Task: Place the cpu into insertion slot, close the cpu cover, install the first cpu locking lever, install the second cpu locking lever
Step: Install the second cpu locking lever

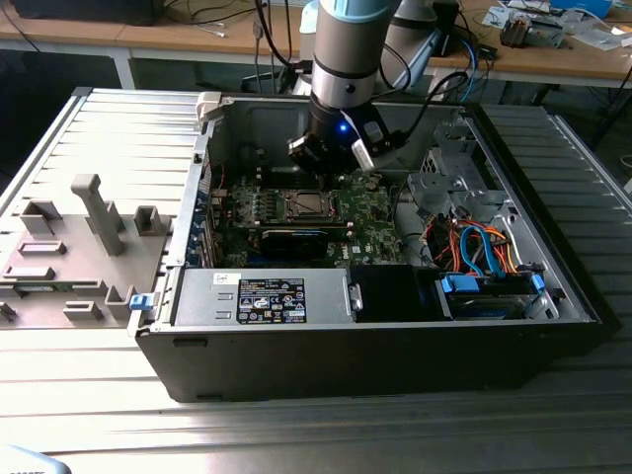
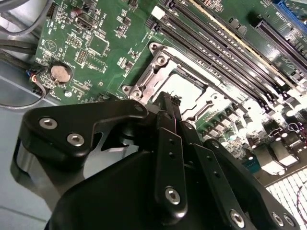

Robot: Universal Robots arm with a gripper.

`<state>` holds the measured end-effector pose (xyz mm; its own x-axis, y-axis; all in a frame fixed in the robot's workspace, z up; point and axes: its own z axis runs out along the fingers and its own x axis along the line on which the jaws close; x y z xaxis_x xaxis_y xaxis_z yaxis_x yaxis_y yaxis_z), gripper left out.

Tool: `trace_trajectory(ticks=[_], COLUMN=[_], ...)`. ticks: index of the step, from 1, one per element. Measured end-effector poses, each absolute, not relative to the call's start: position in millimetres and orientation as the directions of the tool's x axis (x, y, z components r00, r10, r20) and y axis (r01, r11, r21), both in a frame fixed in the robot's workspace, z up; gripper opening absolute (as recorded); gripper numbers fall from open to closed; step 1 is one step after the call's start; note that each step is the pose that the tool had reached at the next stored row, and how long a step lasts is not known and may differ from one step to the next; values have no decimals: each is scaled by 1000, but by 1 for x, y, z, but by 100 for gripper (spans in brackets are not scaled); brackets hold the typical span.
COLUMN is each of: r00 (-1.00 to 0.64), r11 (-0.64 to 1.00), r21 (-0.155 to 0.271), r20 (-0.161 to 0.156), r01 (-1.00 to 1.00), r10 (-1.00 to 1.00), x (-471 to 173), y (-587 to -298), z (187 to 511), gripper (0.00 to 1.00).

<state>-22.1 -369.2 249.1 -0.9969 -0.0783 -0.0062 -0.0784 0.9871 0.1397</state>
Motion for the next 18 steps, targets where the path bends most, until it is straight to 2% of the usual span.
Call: trace_trajectory(ticks=[8,12,18], r00=[-997,-997,-997], r11=[987,986,982], r21=[140,145,171], r20=[-6,-7,-9], r01=[-79,-78,-78], r10=[-78,-78,-78], x=[-22,-22,-31], y=[-369,-393,-409], z=[253,251,247], gripper=[11,11,11])
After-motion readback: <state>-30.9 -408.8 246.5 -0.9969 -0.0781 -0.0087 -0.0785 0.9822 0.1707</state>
